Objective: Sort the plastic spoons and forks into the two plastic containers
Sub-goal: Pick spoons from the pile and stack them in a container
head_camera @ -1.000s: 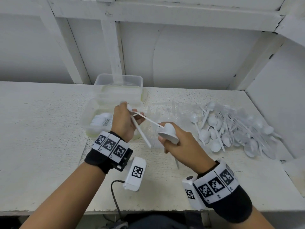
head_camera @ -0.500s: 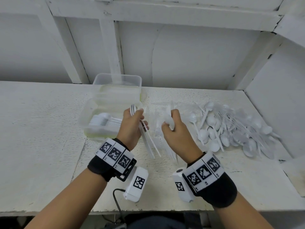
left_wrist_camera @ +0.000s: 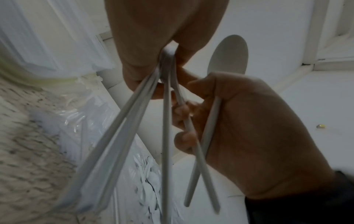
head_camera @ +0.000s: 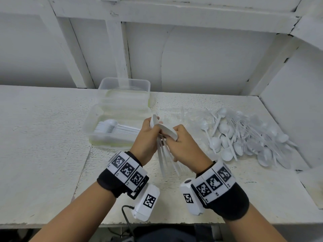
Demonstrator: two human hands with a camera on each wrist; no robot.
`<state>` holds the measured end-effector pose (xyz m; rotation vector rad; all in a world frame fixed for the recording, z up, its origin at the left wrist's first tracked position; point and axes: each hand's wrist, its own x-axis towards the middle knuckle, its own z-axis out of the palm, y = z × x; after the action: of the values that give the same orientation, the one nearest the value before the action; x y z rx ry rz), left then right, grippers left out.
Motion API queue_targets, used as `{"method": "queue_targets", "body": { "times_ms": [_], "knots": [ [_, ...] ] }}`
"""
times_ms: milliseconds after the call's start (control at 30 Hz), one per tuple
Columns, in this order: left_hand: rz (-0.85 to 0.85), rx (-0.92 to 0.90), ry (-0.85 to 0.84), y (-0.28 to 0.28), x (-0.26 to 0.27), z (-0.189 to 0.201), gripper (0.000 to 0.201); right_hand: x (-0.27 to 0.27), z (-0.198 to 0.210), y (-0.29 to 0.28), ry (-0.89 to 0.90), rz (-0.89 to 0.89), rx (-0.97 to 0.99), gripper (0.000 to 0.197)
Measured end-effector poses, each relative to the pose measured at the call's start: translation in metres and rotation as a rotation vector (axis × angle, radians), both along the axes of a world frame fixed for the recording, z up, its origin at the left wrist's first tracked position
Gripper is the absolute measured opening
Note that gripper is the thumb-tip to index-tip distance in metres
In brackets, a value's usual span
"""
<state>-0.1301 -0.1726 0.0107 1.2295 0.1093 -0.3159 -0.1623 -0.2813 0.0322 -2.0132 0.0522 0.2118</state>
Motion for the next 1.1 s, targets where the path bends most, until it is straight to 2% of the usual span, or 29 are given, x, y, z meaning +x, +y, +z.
{"method": "queue_targets", "body": {
  "times_ms": [67, 100, 167, 233, 267, 367, 433, 500, 667, 800, 833, 933, 1033, 1100],
  "knots": [
    [0.028, -0.035, 0.023, 0.004, 0.003, 0.0, 0.016, -0.001, 0.0, -0.003, -0.03, 0.03, -0.057, 0.009],
    [0.048, -0.052, 0.029, 0.006, 0.004, 0.001, 0.018, -0.002, 0.0, -0.005, -0.08, 0.021, -0.071, 0.015],
    [0.1, -0.098, 0.038, 0.01, 0.007, 0.001, 0.023, -0.003, -0.001, -0.01, -0.219, -0.071, -0.053, 0.022],
    [0.139, -0.119, 0.034, 0.013, 0.008, 0.002, 0.025, -0.002, -0.001, -0.017, -0.295, -0.162, -0.04, 0.018],
    [0.153, -0.107, 0.03, 0.015, 0.009, 0.002, 0.025, -0.001, 0.0, -0.019, -0.271, -0.17, -0.059, 0.013],
    [0.185, -0.013, 0.014, 0.017, 0.01, 0.0, 0.029, 0.0, 0.0, -0.021, -0.09, -0.088, -0.148, 0.04],
    [0.187, 0.059, -0.002, 0.016, 0.012, -0.003, 0.031, -0.001, -0.002, -0.02, -0.034, -0.052, -0.1, 0.034],
    [0.172, 0.101, -0.01, 0.014, 0.011, -0.004, 0.032, 0.0, -0.006, -0.018, -0.035, -0.084, -0.029, 0.028],
    [0.105, 0.07, -0.012, 0.011, 0.009, -0.002, 0.035, 0.004, -0.012, -0.009, -0.114, -0.096, -0.008, 0.024],
    [0.088, 0.049, -0.012, 0.01, 0.007, -0.001, 0.008, 0.008, -0.018, -0.006, -0.124, -0.173, 0.074, 0.021],
    [0.085, 0.05, -0.005, 0.009, 0.007, 0.0, 0.01, 0.009, -0.019, -0.006, -0.158, -0.202, 0.067, 0.018],
    [0.097, 0.054, 0.036, 0.006, 0.009, -0.002, 0.027, 0.011, -0.022, -0.001, -0.291, -0.248, -0.039, 0.008],
    [0.076, 0.013, 0.078, 0.003, 0.009, -0.003, 0.04, 0.011, -0.029, 0.007, -0.424, -0.15, -0.186, 0.013],
    [0.031, -0.028, 0.089, 0.002, 0.007, -0.001, 0.042, 0.011, -0.033, 0.011, -0.494, -0.088, -0.311, 0.018]
  ]
}}
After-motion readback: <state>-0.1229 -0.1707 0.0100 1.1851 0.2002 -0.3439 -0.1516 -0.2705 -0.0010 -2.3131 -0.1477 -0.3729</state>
